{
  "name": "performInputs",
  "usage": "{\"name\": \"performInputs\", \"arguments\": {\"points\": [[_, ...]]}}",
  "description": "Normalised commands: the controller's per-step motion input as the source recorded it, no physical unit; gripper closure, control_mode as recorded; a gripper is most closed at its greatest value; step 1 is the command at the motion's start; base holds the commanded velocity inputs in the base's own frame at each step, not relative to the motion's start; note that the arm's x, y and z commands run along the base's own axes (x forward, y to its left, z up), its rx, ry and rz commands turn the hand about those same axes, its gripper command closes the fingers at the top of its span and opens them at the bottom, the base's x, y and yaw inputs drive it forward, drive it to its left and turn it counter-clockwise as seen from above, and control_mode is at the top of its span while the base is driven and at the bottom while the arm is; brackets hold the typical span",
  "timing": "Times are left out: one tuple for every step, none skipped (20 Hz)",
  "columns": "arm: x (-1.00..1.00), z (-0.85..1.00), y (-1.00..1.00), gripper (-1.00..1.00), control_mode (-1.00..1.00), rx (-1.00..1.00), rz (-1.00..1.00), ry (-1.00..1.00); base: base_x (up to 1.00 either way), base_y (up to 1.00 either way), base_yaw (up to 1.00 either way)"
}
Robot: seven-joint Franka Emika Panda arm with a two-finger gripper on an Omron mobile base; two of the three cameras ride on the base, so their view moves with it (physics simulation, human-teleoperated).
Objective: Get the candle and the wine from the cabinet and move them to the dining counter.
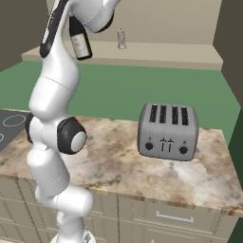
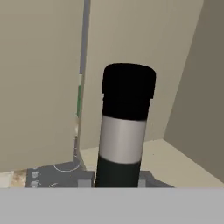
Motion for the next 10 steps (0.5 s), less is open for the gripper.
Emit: {"name": "performInputs", "arguments": {"points": [[-1.00,-0.36,-0.16,1.00,-1.00,0.05,0.00,-0.07,0.00,0.00,0.00],[-1.00,-0.28,-0.14,1.00,-1.00,0.06,0.00,-0.05,0.00,0.00,0.00],[-1.00,-0.23,-0.11,1.00,-1.00,0.06,0.00,-0.04,0.00,0.00,0.00],[-1.00,-0.20,-0.07,1.00,-1.00,0.06,0.00,-0.03,0.00,0.00,0.00],[-1.00,-0.18,-0.05,1.00,-1.00,0.07,0.00,-0.04,0.00,0.00,0.00],[-1.00,-0.17,-0.01,1.00,-1.00,0.08,0.00,-0.03,0.00,0.00,0.00],[-1.00,-0.24,0.00,1.00,-1.00,0.05,-0.01,-0.09,0.00,0.00,0.00],[-1.00,-0.16,0.00,1.00,-1.00,0.07,-0.02,-0.08,0.00,0.00,0.00],[-1.00,-0.06,0.00,1.00,-1.00,0.12,-0.04,-0.01,0.00,0.00,0.00],[-1.00,0.00,-0.02,1.00,-1.00,0.19,-0.05,0.00,0.00,0.00,0.00]]}}
